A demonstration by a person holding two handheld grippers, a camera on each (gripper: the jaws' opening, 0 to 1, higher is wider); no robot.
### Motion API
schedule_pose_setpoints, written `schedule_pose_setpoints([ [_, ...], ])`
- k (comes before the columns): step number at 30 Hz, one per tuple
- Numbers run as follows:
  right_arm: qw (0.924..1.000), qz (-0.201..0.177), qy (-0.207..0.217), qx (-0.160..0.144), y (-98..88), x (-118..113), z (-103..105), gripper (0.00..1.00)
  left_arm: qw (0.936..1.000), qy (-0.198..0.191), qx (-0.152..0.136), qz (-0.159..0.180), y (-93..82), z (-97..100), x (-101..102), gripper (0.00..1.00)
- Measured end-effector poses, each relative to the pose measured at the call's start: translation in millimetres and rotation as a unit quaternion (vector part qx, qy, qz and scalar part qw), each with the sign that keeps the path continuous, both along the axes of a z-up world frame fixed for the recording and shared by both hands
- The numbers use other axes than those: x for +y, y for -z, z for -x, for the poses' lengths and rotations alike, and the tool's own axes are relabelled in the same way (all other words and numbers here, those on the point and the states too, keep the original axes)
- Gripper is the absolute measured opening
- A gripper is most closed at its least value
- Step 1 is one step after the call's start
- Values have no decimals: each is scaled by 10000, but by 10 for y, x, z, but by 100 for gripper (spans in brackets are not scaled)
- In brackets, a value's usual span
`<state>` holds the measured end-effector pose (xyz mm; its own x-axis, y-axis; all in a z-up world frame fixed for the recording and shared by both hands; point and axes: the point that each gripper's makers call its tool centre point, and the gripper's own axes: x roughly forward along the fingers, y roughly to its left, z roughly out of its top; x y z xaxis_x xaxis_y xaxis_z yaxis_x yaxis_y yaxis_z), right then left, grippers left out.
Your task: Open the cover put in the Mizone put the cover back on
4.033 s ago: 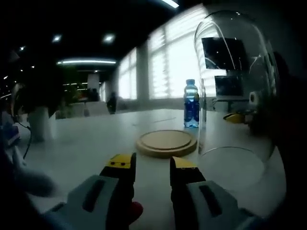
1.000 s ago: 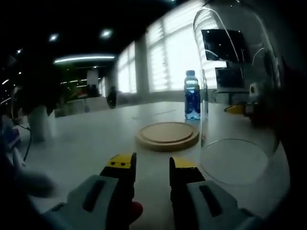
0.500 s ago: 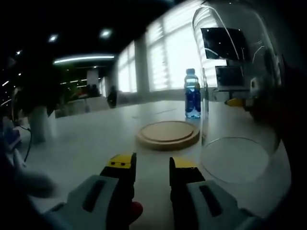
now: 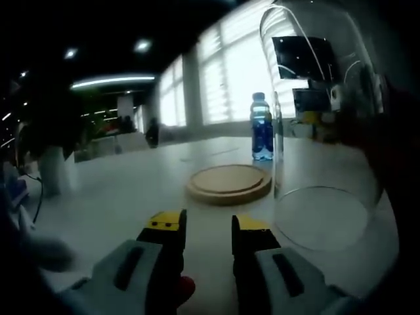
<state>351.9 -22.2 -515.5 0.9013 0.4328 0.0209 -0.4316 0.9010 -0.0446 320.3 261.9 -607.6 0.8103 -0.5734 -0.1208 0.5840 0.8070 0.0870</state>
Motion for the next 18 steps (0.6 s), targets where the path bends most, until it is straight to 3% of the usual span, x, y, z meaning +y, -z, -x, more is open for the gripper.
schedule_pose_setpoints([
  [8, 9991, 139, 368, -174, -378, -161, -331, 22, 10000, 0, 29, -18, 13, -1, 1, 21],
  [18, 9963, 52, 851, -80, -560, -337, -852, 27, 10000, 33, 33, -64, 23, 7, -9, 21],
])
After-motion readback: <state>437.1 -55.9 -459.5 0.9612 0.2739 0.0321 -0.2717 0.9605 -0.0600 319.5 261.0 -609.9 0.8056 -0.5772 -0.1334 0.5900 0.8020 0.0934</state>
